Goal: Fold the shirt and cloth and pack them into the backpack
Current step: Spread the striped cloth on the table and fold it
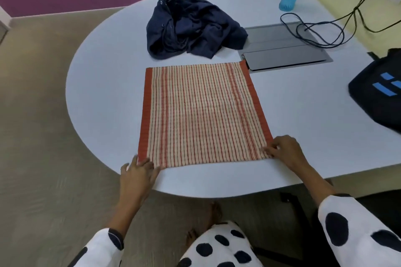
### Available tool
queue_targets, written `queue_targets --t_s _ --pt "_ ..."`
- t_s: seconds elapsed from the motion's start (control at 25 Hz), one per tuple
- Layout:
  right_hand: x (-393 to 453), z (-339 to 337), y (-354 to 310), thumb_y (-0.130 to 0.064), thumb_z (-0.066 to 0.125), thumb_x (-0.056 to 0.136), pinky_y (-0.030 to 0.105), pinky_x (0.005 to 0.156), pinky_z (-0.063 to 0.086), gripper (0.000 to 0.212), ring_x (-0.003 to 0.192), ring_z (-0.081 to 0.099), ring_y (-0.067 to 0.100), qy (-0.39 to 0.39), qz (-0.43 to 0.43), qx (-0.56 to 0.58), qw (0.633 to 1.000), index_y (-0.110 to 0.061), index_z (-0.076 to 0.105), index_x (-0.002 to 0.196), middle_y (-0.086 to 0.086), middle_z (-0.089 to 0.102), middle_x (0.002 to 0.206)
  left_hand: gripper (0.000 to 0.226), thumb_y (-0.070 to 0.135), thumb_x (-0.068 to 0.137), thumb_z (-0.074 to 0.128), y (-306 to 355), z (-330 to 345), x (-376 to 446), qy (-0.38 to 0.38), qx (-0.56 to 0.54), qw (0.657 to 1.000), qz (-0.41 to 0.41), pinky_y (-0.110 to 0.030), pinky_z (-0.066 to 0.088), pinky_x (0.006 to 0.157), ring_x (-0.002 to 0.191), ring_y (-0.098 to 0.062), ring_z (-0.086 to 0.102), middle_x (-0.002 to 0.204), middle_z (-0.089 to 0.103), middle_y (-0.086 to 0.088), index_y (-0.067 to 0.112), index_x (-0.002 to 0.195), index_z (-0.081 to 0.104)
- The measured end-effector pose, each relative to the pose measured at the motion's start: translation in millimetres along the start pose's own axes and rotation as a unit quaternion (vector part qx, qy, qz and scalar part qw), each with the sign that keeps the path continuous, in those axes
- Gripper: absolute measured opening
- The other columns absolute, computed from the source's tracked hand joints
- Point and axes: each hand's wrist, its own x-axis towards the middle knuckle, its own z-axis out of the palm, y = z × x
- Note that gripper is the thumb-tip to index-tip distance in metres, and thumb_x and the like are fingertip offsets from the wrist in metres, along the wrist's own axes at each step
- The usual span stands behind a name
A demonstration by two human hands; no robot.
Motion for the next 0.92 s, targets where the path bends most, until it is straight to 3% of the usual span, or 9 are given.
queue_targets --t_s 0.04,0.12,0.24,0.32,0.36,0.44,0.56,0.8,0.92 --pt "-1 9 -7 -0.033 0.07 0.083 0.022 0.071 0.05 0.029 0.078 0.066 0.017 0.034 -0.017 -0.017 0.999 -0.007 0.07 0.094 0.006 0.07 0.094 0.027 0.034 0.09 0.061 6 1 2 -0.003 0.005 1.0 -0.027 -0.056 0.036 0.1 0.121 -0.035 0.053 0.107 0.071 -0.009 0.012 0.088 0.075" --pt "-5 32 -28 -0.036 0.062 0.088 0.036 0.09 0.049 0.035 0.104 0.061 0.026 0.072 -0.035 -0.037 0.996 -0.008 0.066 0.109 0.01 0.064 0.116 0.024 0.029 0.09 0.062 17 1 5 0.009 0.003 0.999 -0.038 -0.057 0.027 0.107 0.13 -0.038 0.043 0.115 0.067 -0.015 0.008 0.089 0.074" --pt "-10 75 -75 -0.04 0.045 0.097 0.044 0.117 0.018 0.057 0.144 0.021 0.027 0.005 -0.076 -0.07 0.995 -0.012 0.033 0.146 0.007 0.027 0.155 0.033 0.023 0.089 0.062 25 10 16 0.03 -0.04 0.998 0.029 -0.056 0.03 0.11 0.133 -0.039 0.039 0.134 0.052 -0.022 0.003 0.115 0.064" --pt "-2 107 -106 -0.043 0.032 0.1 0.037 0.12 -0.001 0.067 0.147 -0.006 0.018 -0.037 -0.127 -0.09 0.987 -0.014 0.001 0.152 0.002 -0.005 0.16 0.051 0.028 0.095 0.05 32 22 32 0.014 -0.095 0.995 0.036 -0.048 0.018 0.115 0.141 -0.035 0.025 0.151 0.032 -0.019 0.005 0.141 0.042" --pt "2 123 -120 -0.043 0.027 0.101 0.034 0.119 -0.007 0.067 0.146 -0.012 0.016 -0.048 -0.156 -0.105 0.981 -0.013 -0.006 0.151 0.001 -0.012 0.158 0.059 0.035 0.097 0.04 36 30 40 -0.002 -0.112 0.993 0.035 -0.042 0.01 0.117 0.145 -0.03 0.016 0.156 0.019 -0.016 0.008 0.148 0.028" --pt "10 153 -137 -0.044 0.018 0.1 0.033 0.119 -0.007 0.065 0.146 -0.011 0.017 -0.051 -0.216 -0.142 0.965 -0.01 -0.003 0.151 0.006 -0.009 0.159 0.067 0.05 0.096 0.019 40 48 54 -0.035 -0.117 0.991 0.056 -0.036 0.0 0.118 0.148 -0.021 -0.001 0.159 -0.002 -0.007 0.015 0.151 0.005" --pt "18 175 -139 -0.052 0.001 0.097 0.041 0.121 0.006 0.071 0.147 0.008 0.021 -0.025 -0.241 -0.198 0.95 -0.006 0.014 0.15 0.012 0.014 0.159 0.07 0.06 0.094 0.01 31 64 67 -0.05 -0.108 0.989 0.085 -0.037 -0.002 0.12 0.147 -0.014 -0.01 0.16 -0.007 -0.001 0.023 0.151 -0.001" --pt "34 133 -74 -0.063 0.004 0.093 0.043 0.119 -0.004 0.077 0.147 -0.012 0.015 0.024 -0.122 -0.21 0.97 -0.014 -0.006 0.151 0.003 -0.008 0.16 0.083 0.069 0.089 0.016 30 59 66 -0.073 -0.104 0.991 0.043 -0.038 -0.005 0.12 0.145 -0.009 -0.017 0.159 -0.013 0.002 0.018 0.151 -0.005" --pt "40 101 -40 -0.067 0.005 0.091 0.041 0.12 -0.006 0.08 0.147 -0.012 0.014 0.038 -0.048 -0.21 0.976 -0.016 -0.008 0.152 0.002 -0.008 0.16 0.086 0.073 0.087 0.015 31 57 67 -0.086 -0.099 0.991 0.038 -0.039 -0.004 0.12 0.145 -0.009 -0.017 0.159 -0.012 0.002 0.018 0.151 -0.005"
